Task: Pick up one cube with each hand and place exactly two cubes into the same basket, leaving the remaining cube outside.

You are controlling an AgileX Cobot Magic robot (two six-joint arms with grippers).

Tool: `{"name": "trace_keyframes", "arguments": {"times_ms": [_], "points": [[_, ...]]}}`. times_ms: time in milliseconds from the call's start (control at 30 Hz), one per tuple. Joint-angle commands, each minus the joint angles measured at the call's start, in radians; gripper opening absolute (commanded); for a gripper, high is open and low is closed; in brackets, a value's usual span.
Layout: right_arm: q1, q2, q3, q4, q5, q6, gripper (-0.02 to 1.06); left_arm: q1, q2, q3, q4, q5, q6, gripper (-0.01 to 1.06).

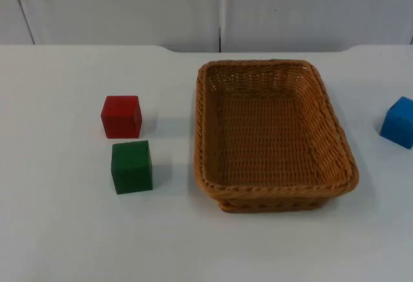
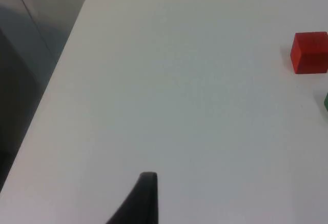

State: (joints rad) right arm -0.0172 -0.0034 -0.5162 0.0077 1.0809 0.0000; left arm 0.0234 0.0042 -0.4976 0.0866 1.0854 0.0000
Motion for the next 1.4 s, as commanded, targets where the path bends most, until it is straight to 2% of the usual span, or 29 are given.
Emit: {"name": "trace_keyframes", "arguments": {"times_ms": [0,800,1067,1367], "points": [[0.003,0.003,0.002,0.002,-0.002,-0.011,0.98,0.001,-0.004,0.005,0.009,-0.013,-0.006,1.05],[0.003,0.003,0.000,0.002,-0.004,-0.018,0.98,0.001,-0.004,0.005,-0.013,-0.013,-0.006,1.05],[0.003,0.003,-0.028,0.004,-0.007,-0.018,0.98,0.001,-0.004,-0.016,-0.046,-0.023,0.000,1.05],[0.003,0.091,-0.083,0.017,-0.035,-0.018,0.98,0.001,0.013,-0.037,-0.053,-0.030,0.007,1.05]]}}
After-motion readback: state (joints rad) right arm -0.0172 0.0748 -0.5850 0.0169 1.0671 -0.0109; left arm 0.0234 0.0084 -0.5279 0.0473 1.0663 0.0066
